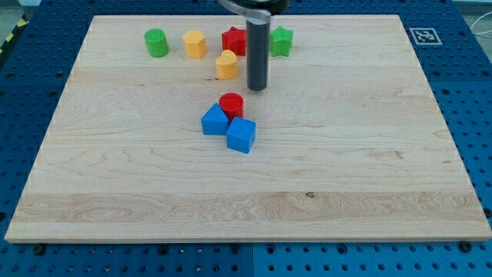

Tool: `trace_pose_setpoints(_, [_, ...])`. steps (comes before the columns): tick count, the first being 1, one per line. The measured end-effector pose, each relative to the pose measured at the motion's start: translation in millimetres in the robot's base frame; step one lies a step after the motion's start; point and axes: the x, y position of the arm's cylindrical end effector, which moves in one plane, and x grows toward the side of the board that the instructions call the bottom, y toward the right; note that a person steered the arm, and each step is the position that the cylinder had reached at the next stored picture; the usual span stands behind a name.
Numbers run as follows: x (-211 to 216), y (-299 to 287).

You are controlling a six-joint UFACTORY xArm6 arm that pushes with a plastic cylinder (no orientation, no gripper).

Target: Point your arm at the yellow heart

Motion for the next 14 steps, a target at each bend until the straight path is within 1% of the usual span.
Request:
trace_pose_setpoints(1, [-12.0,5.3])
trace_pose_setpoints(3, [-26.6,-26.4])
trace_pose_setpoints(5, [-30.3,6.1])
trace_pose_setpoints(6, [-41.8,23.5])
trace_pose_setpoints(7, [-41.8,23.5])
trace_pose_setpoints(8, [-29.2,35.0])
trace_pose_setpoints(9, [2.0,47.9])
trace_pose_setpoints(10, [16.0,-1.4])
trace_pose_setpoints(11, [16.8,-81.3])
trace_pose_setpoints(12, [1.9,-118.7])
trace_pose_setpoints(13, [-25.5,-118.5])
trace_pose_setpoints(14, [-26.5,-91.4])
